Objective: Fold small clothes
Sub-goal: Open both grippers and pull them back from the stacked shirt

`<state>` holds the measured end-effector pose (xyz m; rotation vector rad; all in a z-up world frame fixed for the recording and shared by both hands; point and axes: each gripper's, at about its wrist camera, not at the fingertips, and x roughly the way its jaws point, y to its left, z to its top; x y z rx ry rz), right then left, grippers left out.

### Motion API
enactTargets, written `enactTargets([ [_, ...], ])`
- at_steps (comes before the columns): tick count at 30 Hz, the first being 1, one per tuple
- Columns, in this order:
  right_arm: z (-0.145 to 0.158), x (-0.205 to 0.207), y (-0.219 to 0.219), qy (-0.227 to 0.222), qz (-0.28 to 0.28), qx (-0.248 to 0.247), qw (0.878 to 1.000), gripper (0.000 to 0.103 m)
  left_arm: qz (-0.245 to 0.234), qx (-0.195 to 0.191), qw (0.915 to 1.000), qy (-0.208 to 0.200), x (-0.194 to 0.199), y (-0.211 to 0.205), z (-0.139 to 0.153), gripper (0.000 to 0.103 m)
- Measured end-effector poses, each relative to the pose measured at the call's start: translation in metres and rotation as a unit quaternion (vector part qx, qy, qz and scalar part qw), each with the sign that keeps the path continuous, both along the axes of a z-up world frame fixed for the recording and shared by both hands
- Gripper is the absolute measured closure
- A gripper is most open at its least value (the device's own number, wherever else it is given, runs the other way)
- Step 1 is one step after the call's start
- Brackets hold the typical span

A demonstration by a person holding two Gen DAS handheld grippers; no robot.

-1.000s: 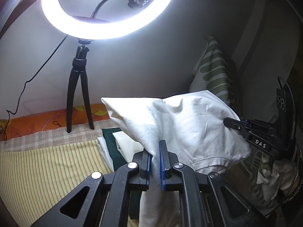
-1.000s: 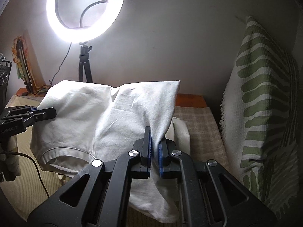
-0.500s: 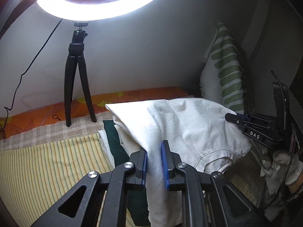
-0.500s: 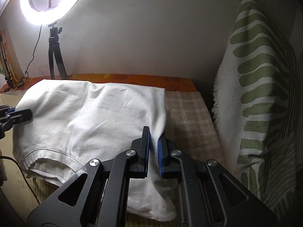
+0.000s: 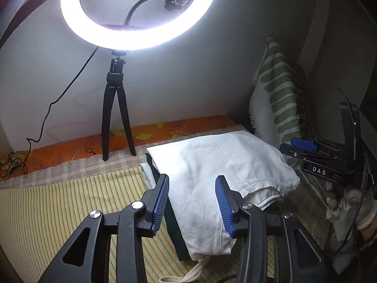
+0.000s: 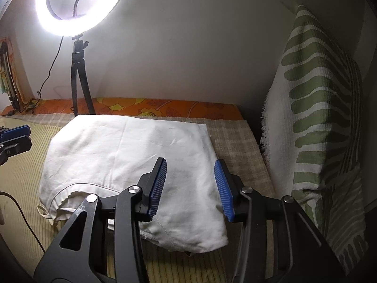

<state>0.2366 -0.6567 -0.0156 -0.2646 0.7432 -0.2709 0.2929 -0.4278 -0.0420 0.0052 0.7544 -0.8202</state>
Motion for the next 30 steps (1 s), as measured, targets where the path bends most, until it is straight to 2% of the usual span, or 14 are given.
enactTargets([
  [3,0.005,-0.007,0.015,-0.007,0.001,0.003,1.0,0.059,0.001,-0.004,0.9999,-0.014,-0.011,0.012,0.012,0.051],
  [4,0.007,-0.009,0.02,-0.01,0.002,0.005,1.0,0.057,0.0,-0.005,0.9998,-0.019,-0.015,0.016,0.016,0.051],
  [5,0.008,-0.013,0.026,-0.012,0.002,0.006,1.0,0.048,0.0,-0.005,0.9997,-0.023,-0.019,0.02,0.02,0.05],
  [7,0.01,-0.02,0.039,-0.017,0.004,0.005,1.0,0.04,0.0,-0.007,0.9994,-0.033,-0.029,0.029,0.027,0.045],
  [12,0.014,-0.042,0.067,-0.027,0.004,0.001,1.0,0.036,0.003,-0.012,0.9987,-0.049,-0.052,0.049,0.04,0.035],
  [17,0.016,-0.065,0.091,-0.047,0.001,-0.007,0.999,0.017,0.005,-0.01,0.9976,-0.068,-0.076,0.069,0.044,0.025],
  [20,0.013,-0.077,0.105,-0.057,-0.005,-0.005,0.998,0.007,0.008,-0.012,0.997,-0.076,-0.088,0.084,0.045,0.013],
  [25,0.004,-0.087,0.129,-0.067,-0.014,-0.009,0.998,0.003,0.017,-0.007,0.9965,-0.081,-0.101,0.107,0.042,0.003],
  [30,-0.006,-0.097,0.151,-0.087,-0.011,0.003,0.996,0.0,0.031,-0.003,0.9959,-0.085,-0.111,0.138,0.034,0.0],
])
